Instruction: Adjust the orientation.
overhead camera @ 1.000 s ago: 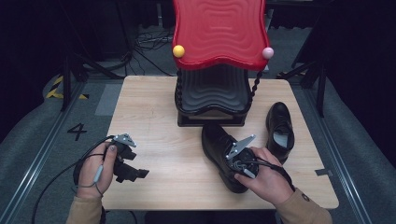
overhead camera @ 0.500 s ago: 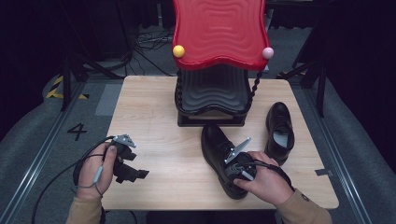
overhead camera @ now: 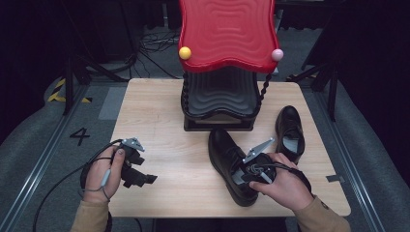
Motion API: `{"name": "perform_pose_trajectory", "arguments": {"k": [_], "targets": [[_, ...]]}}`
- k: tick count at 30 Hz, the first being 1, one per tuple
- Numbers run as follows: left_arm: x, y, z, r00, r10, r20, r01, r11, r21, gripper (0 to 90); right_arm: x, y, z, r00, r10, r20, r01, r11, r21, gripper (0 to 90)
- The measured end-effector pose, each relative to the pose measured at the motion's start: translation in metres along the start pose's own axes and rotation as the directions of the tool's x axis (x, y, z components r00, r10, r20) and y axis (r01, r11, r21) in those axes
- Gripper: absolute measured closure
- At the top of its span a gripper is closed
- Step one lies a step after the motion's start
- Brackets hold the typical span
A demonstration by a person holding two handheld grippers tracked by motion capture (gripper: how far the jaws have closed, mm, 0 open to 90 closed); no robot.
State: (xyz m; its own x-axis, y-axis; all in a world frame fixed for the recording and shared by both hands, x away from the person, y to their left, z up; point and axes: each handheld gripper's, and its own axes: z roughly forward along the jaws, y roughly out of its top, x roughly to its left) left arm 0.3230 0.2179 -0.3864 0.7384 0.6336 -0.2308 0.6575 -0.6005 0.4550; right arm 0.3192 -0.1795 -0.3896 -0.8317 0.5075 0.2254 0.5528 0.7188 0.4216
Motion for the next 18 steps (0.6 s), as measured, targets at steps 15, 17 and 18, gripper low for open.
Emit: {"name": "perform_pose_trajectory", "arguments": {"k": [15, 17, 18], "targets": [[-0.001, 0.005, 0.002, 0.9999, 0.014, 0.0, -0.014, 0.9999, 0.009, 18.0, -0.027, -0.015, -0.043, 0.9968, 0.063, 0.049, -0.052, 0.978, -0.203, 59.1], [-0.002, 0.005, 0.004, 0.9999, 0.014, 0.004, -0.014, 0.9998, 0.013, 17.9, -0.033, -0.019, -0.049, 0.994, 0.087, 0.066, -0.07, 0.973, -0.22, 59.0], [-0.002, 0.006, 0.004, 0.9999, 0.014, 0.002, -0.014, 0.9998, 0.012, 17.9, -0.036, -0.021, -0.052, 0.9914, 0.105, 0.078, -0.084, 0.969, -0.231, 59.0]]}}
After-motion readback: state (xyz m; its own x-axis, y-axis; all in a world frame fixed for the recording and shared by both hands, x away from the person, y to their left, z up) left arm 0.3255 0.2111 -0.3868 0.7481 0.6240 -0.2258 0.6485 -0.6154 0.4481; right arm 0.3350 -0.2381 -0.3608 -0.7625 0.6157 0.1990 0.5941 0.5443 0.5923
